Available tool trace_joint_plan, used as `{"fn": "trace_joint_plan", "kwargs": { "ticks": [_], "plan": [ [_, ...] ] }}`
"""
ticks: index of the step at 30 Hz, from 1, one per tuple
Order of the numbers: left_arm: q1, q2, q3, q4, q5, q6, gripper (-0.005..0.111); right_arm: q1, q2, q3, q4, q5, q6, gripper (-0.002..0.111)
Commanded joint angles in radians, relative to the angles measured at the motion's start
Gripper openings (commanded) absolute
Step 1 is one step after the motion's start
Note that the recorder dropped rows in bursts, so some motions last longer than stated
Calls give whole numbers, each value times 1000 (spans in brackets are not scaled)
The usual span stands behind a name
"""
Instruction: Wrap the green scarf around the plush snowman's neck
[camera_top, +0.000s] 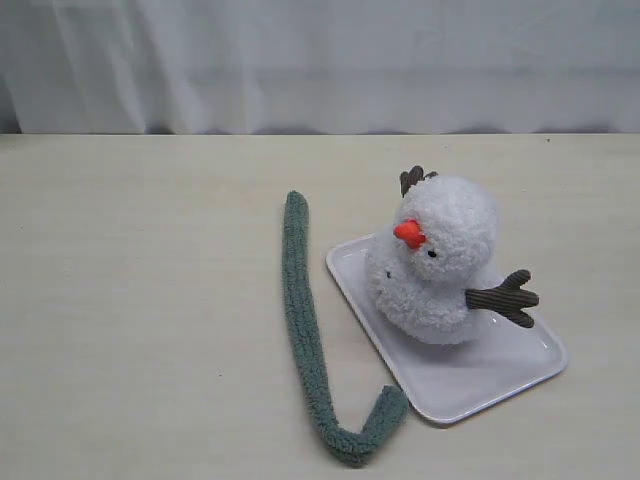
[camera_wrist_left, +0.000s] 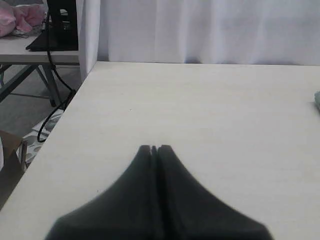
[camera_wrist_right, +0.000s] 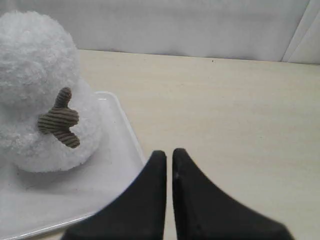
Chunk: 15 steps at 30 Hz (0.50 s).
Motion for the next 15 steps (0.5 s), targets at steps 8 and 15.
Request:
{"fn": "trace_joint_plan", "kwargs": {
  "ticks": [8,15],
  "plan": [
    [-4,-2,2,6,-10,3,0,-8,-4,2,-44,-216,-5,4],
    [-4,-2,2,6,-10,3,0,-8,-4,2,-28,-579,2,4]
  ]
}}
